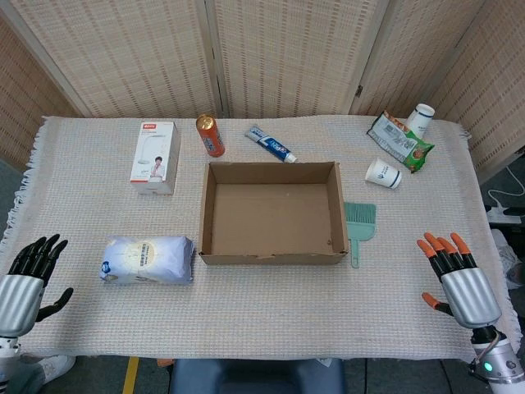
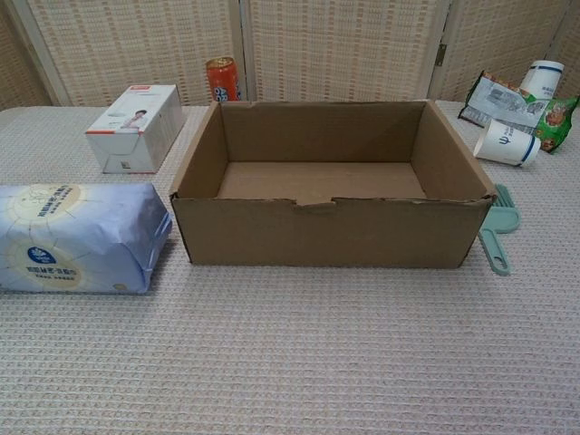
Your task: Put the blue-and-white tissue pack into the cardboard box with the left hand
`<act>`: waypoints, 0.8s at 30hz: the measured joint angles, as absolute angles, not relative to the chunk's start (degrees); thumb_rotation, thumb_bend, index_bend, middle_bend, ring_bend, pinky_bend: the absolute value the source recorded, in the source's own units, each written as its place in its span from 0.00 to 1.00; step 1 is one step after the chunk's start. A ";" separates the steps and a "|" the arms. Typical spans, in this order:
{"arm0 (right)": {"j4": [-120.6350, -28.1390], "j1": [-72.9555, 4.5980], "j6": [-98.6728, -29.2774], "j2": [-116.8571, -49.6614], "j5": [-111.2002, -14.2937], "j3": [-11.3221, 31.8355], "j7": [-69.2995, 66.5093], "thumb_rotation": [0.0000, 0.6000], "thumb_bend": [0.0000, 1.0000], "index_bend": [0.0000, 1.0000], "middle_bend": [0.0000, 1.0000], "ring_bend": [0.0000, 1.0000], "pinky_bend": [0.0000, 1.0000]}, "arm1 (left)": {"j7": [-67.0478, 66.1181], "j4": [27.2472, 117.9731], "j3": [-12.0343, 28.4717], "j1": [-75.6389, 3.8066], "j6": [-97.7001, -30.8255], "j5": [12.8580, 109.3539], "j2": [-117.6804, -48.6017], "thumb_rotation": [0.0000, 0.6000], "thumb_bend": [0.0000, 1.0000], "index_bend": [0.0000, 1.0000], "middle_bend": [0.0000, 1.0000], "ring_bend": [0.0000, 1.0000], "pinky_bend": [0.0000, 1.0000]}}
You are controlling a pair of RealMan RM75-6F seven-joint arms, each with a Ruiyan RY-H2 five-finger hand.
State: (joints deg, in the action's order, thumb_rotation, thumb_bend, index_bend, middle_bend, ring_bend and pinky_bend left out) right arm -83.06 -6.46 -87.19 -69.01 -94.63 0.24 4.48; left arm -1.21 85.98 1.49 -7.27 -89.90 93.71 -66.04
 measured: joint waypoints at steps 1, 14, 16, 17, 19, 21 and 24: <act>-83.02 -6.47 -87.15 -68.99 -94.49 0.31 4.37 1.00 0.00 0.08 0.04 0.00 0.00 | -1.44 85.90 1.45 -7.37 -89.73 93.78 -66.25 1.00 0.27 0.00 0.00 0.00 0.12; -83.28 -6.63 -86.16 -69.08 -93.89 0.29 4.60 1.00 0.00 0.08 0.04 0.00 0.00 | 0.41 85.22 1.55 -7.56 -89.65 93.56 -65.98 1.00 0.27 0.00 0.00 0.00 0.12; -83.37 -6.61 -85.89 -69.04 -93.55 0.31 4.52 1.00 0.00 0.08 0.04 0.00 0.00 | 0.70 85.49 1.26 -7.58 -89.01 93.41 -65.20 1.00 0.25 0.00 0.00 0.00 0.12; -83.36 -6.65 -85.72 -68.99 -93.49 0.33 4.47 1.00 0.00 0.08 0.04 0.00 0.00 | 0.66 85.78 1.05 -7.65 -88.44 93.36 -64.72 1.00 0.24 0.00 0.00 0.00 0.13; -83.19 -6.75 -85.56 -68.98 -93.48 0.35 4.47 1.00 0.00 0.08 0.04 0.00 0.00 | 0.42 87.19 0.48 -8.02 -86.49 93.26 -63.12 1.00 0.22 0.00 0.00 0.00 0.13; -83.26 -6.79 -85.33 -68.95 -93.33 0.35 4.37 1.00 0.00 0.08 0.04 0.00 0.00 | -0.44 89.73 -0.03 -8.73 -83.95 93.12 -61.09 1.00 0.21 0.00 0.00 0.00 0.13; -83.95 -6.75 -85.14 -68.71 -93.22 0.23 4.40 1.00 0.00 0.08 0.04 0.00 0.00 | -3.16 93.95 -0.43 -10.06 -80.34 92.71 -58.66 1.00 0.21 0.00 0.00 0.00 0.13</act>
